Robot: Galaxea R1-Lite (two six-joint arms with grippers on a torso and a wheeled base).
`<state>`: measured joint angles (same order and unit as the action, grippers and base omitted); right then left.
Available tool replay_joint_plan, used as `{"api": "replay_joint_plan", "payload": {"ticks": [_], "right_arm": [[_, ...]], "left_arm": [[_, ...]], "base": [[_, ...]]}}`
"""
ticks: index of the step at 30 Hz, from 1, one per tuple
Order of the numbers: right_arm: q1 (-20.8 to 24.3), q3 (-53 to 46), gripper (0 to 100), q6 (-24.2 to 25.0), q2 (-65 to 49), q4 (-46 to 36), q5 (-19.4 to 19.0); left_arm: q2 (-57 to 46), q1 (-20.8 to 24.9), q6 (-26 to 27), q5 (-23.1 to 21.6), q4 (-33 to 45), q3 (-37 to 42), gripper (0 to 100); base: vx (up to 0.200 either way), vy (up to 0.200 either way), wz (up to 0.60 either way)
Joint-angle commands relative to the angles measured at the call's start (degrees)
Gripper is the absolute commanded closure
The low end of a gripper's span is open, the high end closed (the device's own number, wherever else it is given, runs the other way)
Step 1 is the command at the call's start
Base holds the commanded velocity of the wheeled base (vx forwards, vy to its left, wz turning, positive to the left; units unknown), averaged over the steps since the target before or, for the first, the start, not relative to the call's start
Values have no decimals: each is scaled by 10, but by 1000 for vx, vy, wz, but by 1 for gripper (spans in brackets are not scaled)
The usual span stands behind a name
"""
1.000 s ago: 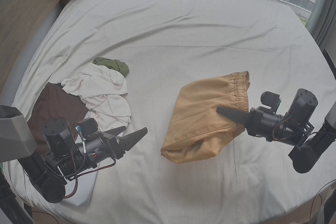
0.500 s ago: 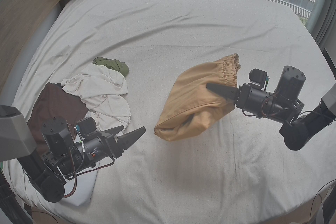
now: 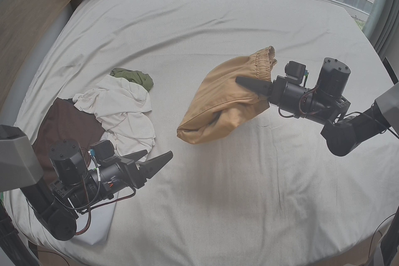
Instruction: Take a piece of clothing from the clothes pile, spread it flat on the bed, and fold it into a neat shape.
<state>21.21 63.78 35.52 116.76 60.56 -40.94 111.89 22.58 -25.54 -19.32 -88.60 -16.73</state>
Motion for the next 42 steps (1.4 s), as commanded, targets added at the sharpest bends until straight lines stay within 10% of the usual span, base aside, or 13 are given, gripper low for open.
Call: {"api": "replay_joint_plan", "payload": {"ticks": [1,26,42], "right_arm": [[-2,39,100,0,17,-23,0],[-21,420,100,1,261,-142,23],[-55,217,100,-63,225,-120,27]], "left_arm": [[2,0,0,0,0,1,0],[1,3,-2,0,-1,14,0],[-1,1,-2,0,-1,13,0]], "base": [[0,0,0],[0,0,0],[0,0,0]]}}
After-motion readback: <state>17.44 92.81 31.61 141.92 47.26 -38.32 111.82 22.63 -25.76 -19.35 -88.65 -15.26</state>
